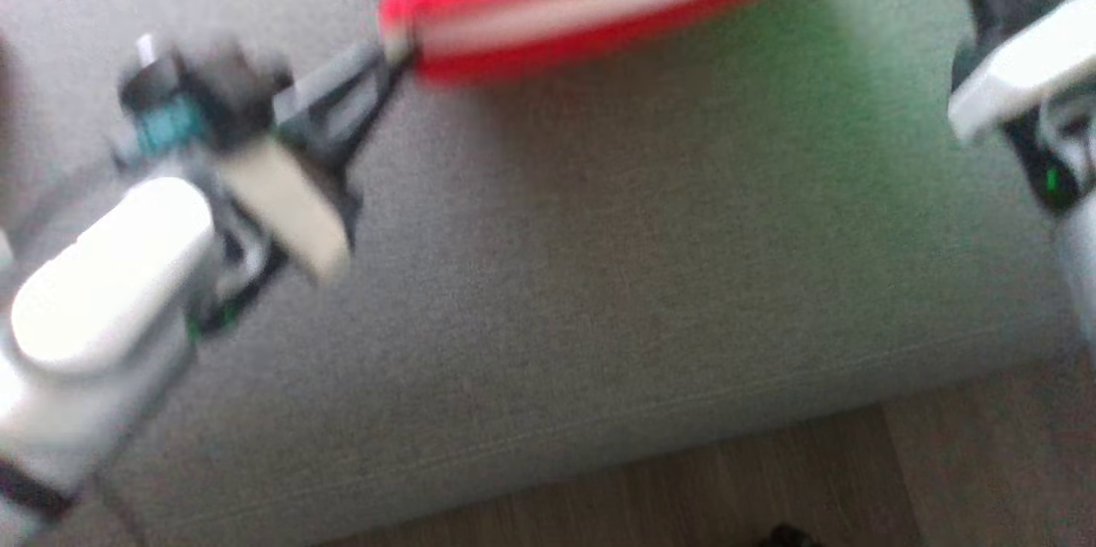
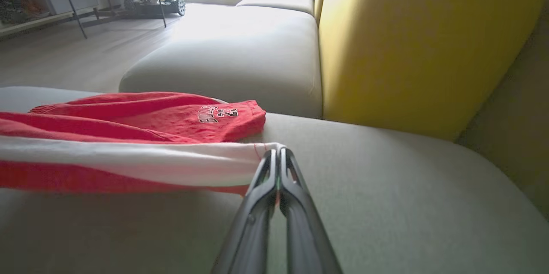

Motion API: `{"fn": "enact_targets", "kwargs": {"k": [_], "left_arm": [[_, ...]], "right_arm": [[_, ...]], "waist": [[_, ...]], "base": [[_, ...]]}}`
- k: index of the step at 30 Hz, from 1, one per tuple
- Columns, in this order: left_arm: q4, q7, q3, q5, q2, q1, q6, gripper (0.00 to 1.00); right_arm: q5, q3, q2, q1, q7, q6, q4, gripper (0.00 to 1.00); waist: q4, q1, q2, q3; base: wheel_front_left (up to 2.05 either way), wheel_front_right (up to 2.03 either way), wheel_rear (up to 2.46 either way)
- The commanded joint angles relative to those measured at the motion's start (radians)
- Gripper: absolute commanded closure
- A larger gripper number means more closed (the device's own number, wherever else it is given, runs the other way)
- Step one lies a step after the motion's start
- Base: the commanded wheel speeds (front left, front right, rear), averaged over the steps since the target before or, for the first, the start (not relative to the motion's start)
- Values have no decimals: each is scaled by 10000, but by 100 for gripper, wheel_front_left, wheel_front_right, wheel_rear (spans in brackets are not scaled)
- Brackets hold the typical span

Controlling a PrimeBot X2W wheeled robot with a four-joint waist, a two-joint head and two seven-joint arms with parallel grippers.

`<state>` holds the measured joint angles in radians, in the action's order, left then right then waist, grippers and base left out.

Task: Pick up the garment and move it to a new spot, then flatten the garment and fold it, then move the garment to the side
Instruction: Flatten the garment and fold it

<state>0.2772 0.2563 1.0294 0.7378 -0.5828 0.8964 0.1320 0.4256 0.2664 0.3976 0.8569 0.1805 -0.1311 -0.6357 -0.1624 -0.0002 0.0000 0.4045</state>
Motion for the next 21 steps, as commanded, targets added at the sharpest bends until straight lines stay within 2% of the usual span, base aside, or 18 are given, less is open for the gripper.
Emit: {"fn": "enact_targets", "kwargs": {"k": [1,3,4,6,14,17,21], "left_arm": [[-347,53,-433,-180,-517,110,-43,100],[-823,53,-465,-411,-653,-651,-256,100],[-1321,53,-424,-761,-741,-1388,-590,100],[-1797,54,-378,-952,-783,-2087,-898,100],[-3166,51,-56,-1358,-1140,-3857,-1781,100],[-3624,42,-77,-1092,-1133,-4158,-1917,100],[-3669,45,-179,-405,-499,-4064,-1495,100]], "right_arm": [[47,-50,318,-326,-32,4,465,100],[-2,-317,443,-1221,-226,4,1049,100],[-45,-664,441,-2210,-494,4,1681,100],[-168,-1080,401,-3209,-815,4,2388,100],[-892,-3132,-212,-6468,-2468,4,5990,100],[-1160,-3590,-535,-6996,-3142,4,7065,100],[-1733,-3977,-936,-6926,-4077,4,7485,100]], "waist": [[6,2,0,-469],[26,2,0,-762],[57,2,0,-1057],[92,2,0,-1266],[329,2,0,-1686],[458,2,0,-1630],[851,2,0,-1445]], "base": [[0,0,0],[0,0,0],[0,0,0],[0,0,0],[0,0,0],[0,0,0],[0,0,0]]}}
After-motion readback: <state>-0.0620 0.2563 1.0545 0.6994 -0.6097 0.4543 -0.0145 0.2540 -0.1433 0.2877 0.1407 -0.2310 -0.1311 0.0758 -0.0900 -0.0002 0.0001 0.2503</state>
